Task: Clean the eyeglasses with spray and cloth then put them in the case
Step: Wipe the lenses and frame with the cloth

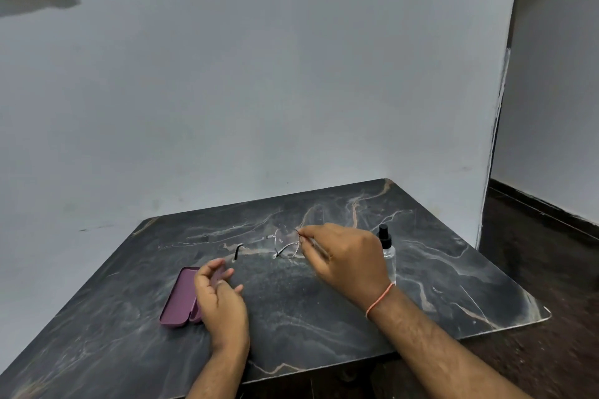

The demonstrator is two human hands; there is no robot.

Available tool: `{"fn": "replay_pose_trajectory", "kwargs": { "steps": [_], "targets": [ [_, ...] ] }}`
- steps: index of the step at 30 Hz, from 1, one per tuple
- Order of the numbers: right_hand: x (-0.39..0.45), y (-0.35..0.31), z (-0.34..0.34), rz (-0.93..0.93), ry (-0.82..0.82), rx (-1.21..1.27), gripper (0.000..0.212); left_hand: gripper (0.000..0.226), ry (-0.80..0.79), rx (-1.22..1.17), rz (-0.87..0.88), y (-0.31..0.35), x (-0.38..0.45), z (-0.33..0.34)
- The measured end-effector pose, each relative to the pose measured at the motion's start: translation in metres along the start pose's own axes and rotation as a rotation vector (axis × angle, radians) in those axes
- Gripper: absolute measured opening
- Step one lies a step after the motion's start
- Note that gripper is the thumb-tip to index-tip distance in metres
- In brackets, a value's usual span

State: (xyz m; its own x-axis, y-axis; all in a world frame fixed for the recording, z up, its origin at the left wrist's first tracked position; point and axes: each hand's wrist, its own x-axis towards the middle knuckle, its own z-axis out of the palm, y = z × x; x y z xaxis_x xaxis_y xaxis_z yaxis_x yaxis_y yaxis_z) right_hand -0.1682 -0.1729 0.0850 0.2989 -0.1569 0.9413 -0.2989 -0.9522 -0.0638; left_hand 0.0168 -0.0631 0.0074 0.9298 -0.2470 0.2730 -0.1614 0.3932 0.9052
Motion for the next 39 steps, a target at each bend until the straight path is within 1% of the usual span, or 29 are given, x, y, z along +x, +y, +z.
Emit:
{"fn": "replay_pose_trajectory", "kwargs": {
  "steps": [2,3,5,6,9,12,16,20,24,30,33,35,37,39],
  "targets": [
    [0.001,-0.002,-0.001,-0.091,-0.054,-0.085,0.009,0.054,-0.052,0.079,0.134,0.004,0.002,-0.009],
    [0.0,-0.003,-0.001,-0.133,-0.077,-0.119,0.01,0.047,-0.107,0.109,0.207,0.007,0.002,-0.014],
    [-0.001,-0.003,0.0,-0.206,-0.115,-0.161,0.011,0.032,-0.267,0.171,0.33,0.014,0.003,-0.024],
    [-0.003,-0.003,0.001,-0.234,-0.134,-0.17,0.012,0.029,-0.35,0.215,0.381,0.016,0.005,-0.029],
    [-0.007,-0.002,0.006,-0.296,-0.185,-0.174,0.014,0.026,-0.556,0.34,0.497,0.019,0.01,-0.043],
    [-0.013,-0.002,0.013,-0.328,-0.232,-0.184,0.014,0.028,-0.691,0.476,0.64,0.021,0.014,-0.056],
    [-0.02,-0.004,0.02,-0.344,-0.259,-0.192,0.018,0.024,-0.748,0.531,0.656,0.021,0.011,-0.059],
    [-0.027,-0.006,0.022,-0.3,-0.272,-0.176,0.013,0.025,-0.792,0.566,0.635,0.02,0.011,-0.056],
    [-0.035,-0.007,0.027,-0.26,-0.286,-0.198,0.01,0.016,-0.882,0.641,0.639,0.019,0.011,-0.056],
    [-0.044,-0.009,0.037,-0.204,-0.272,-0.199,0.007,0.012,-0.847,0.75,0.697,0.02,0.008,-0.054],
    [-0.047,-0.01,0.043,-0.118,-0.283,-0.144,0.007,0.013,-0.772,0.821,0.714,0.019,0.006,-0.051],
    [-0.049,-0.012,0.046,0.026,-0.29,-0.048,0.01,0.015,-0.741,0.812,0.69,0.019,0.007,-0.05],
    [-0.05,-0.015,0.049,0.295,-0.281,0.182,0.013,0.016,-0.712,0.778,0.661,0.017,0.009,-0.05],
    [-0.051,-0.018,0.052,0.603,-0.217,0.451,0.013,0.017,-0.682,0.74,0.629,0.016,0.013,-0.05]
  ]
}}
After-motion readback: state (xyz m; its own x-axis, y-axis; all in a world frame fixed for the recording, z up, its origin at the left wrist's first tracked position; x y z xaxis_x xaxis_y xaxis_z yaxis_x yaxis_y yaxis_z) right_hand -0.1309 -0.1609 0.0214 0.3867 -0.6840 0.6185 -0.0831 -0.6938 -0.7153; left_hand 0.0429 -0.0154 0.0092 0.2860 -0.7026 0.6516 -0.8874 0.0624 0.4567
